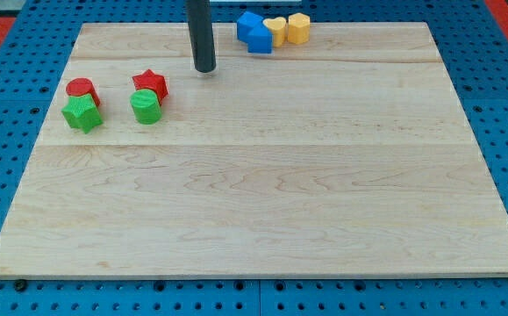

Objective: Slide the red star into the green star

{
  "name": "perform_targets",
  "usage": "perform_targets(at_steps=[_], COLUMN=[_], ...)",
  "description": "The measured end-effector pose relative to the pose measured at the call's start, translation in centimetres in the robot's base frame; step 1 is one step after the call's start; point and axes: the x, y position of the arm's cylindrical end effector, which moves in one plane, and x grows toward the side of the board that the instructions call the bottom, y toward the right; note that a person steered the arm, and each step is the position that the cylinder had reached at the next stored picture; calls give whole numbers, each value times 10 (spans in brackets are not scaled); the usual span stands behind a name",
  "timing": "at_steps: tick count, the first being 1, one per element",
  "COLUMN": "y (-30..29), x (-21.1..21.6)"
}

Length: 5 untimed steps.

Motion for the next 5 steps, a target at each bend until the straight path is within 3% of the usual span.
perform_targets(at_steps=[5], y=[-79], x=[56])
